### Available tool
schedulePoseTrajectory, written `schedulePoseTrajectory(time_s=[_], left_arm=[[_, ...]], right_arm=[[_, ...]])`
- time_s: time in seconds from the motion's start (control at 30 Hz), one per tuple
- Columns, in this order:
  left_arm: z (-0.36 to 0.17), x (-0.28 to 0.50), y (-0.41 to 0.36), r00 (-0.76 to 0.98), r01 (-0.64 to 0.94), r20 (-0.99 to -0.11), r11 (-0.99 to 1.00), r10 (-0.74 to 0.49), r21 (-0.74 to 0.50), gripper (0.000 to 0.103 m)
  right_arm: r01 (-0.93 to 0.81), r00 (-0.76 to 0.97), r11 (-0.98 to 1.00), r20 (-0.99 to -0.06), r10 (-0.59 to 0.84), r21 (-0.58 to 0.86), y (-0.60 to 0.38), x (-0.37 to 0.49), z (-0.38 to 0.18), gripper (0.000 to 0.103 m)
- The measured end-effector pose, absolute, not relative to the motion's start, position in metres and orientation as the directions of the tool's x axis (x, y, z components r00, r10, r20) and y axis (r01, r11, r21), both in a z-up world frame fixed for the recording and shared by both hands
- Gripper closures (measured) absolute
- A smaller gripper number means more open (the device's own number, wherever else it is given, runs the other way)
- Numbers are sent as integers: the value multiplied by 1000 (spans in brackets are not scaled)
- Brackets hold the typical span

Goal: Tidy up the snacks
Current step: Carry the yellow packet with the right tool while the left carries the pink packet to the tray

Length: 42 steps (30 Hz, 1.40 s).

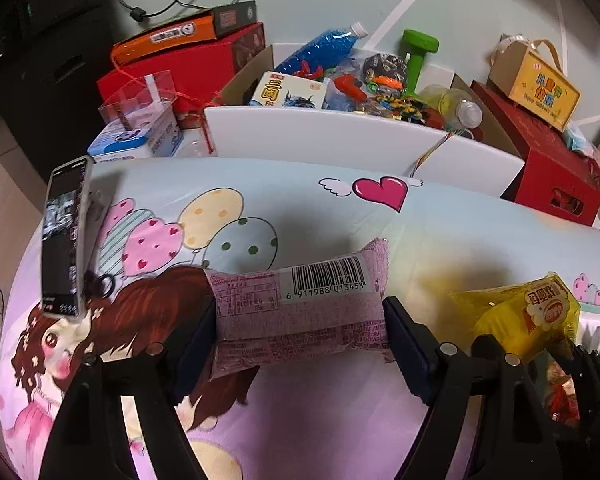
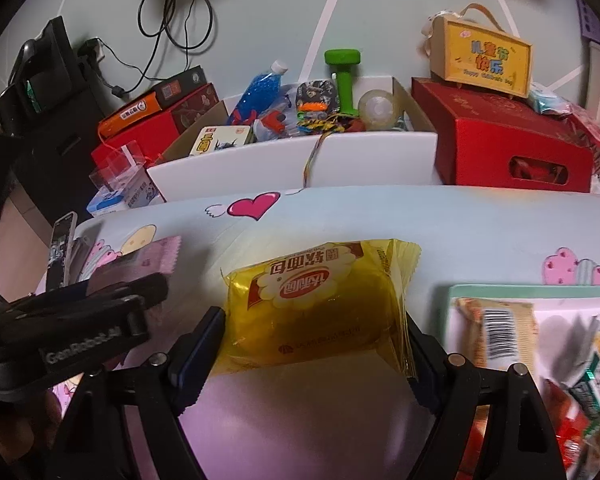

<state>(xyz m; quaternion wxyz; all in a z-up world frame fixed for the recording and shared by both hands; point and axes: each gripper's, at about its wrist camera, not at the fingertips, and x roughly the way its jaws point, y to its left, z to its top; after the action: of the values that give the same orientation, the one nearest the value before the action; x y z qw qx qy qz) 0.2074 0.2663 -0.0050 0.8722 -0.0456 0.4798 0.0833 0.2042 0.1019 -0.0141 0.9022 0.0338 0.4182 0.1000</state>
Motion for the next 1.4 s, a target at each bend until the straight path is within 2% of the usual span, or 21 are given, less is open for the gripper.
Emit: schedulePoseTrajectory(time_s=[0.63, 1.4], left_arm=[[58, 123, 242, 581, -169, -811, 985, 64, -43, 21], [50, 64, 163, 591, -15, -806, 1000, -11, -24, 21]], right_arm=[[-107, 671, 991, -730, 127, 74, 69, 133, 70, 19], [40, 661, 993, -748, 54, 108, -17, 55, 69, 19]])
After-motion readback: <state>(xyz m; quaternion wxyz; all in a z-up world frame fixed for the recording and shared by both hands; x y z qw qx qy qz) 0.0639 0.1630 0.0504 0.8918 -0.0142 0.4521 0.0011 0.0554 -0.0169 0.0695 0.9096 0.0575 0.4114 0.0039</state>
